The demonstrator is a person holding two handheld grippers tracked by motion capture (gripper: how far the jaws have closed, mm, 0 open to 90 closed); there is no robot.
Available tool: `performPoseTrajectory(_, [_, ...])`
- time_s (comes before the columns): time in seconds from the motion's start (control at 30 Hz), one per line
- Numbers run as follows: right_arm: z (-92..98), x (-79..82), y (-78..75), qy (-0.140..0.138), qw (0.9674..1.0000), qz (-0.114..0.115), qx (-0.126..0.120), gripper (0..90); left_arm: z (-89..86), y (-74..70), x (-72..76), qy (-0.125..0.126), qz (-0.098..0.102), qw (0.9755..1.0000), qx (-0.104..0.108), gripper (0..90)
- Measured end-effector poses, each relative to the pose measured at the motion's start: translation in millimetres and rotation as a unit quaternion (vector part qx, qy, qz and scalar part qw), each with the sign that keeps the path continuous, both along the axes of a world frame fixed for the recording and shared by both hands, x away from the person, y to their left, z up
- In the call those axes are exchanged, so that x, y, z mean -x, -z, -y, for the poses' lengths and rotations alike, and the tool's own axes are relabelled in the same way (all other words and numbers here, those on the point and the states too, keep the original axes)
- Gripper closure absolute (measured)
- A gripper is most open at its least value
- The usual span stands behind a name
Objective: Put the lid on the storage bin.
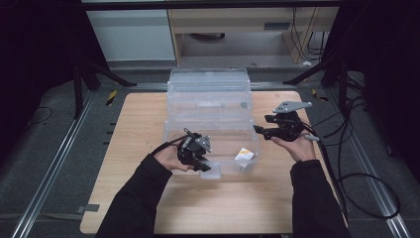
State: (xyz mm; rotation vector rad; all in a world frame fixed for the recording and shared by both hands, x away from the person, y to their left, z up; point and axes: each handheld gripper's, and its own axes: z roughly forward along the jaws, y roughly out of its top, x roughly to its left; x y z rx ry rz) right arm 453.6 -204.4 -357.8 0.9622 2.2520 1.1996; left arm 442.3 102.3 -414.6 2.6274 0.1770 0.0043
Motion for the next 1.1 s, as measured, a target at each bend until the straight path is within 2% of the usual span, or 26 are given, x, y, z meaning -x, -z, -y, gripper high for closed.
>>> performPoseTrajectory(0.3, [-20.3,-14.9,-13.2,-0.032,0.9994,0.009,0.006,43.0,-1.4,0.2,-0.4,0.009,0.001,1.0,0.003,72.6])
performPoseTrajectory(0.6, [-44.1,-30.3,-25.5,-0.067,0.9974,0.024,0.006,45.9,-3.7,-0.5,1.7,0.018,0.002,0.9998,-0.002,72.8])
performPoseTrajectory(0.97, [-59.9,-49.4,-33.1,-0.089,0.9956,0.029,0.01,49.0,-5.0,0.0,1.6,0.02,-0.001,0.9998,0.002,72.7])
performPoseTrajectory(1.1, [-66.5,-58.8,-35.6,-0.097,0.9946,0.031,0.019,50.0,-5.2,0.0,1.1,0.021,-0.002,0.9998,0.002,72.7])
